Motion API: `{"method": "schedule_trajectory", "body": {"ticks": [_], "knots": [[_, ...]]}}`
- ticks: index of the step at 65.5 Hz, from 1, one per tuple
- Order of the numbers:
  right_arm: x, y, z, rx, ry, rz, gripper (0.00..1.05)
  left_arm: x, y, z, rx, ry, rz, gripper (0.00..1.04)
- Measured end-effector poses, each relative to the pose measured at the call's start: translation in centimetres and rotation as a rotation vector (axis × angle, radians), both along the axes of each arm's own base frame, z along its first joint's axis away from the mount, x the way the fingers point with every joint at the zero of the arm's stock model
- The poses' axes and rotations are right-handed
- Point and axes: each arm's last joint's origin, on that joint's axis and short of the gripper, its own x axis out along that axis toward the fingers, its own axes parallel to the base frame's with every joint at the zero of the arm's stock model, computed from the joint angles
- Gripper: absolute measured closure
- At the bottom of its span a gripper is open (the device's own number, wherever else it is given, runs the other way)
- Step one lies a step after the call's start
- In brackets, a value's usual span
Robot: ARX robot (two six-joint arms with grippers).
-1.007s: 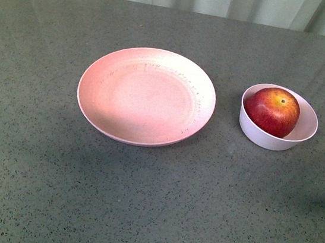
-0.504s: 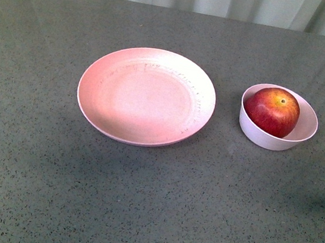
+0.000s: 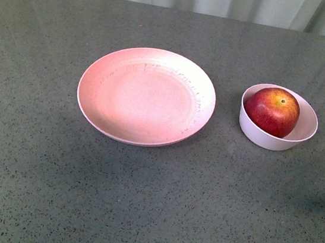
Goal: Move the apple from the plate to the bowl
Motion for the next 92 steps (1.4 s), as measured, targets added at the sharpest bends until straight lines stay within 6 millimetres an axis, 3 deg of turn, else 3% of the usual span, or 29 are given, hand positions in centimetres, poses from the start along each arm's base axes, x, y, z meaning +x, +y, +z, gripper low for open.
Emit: {"method": "schedule_trajectory", "body": {"ticks": [11,39,65,71,73,92], "knots": [[0.0,0.0,0.0,0.0,0.0,0.0,0.09,-1.1,0.0,-0.3,0.0,0.012,0.0,1.03],[0.0,0.0,0.0,0.0,0.0,0.0,0.09,-1.1,0.0,-0.4,0.0,0.016,0.001,1.03],[0.0,0.0,0.0,0.0,0.0,0.0,0.09,-1.1,0.0,-0.4,0.0,0.016,0.001,0.34],[0.0,0.0,0.0,0.0,0.0,0.0,0.09,-1.1,0.0,-0.4,0.0,0.016,0.001,0.11],[0.0,0.0,0.0,0.0,0.0,0.0,0.09,-1.1,0.0,-0.4,0.002,0.016,0.001,0.07],[0.0,0.0,0.0,0.0,0.0,0.0,0.09,-1.1,0.0,-0.4,0.002,0.016,0.001,0.09]]}}
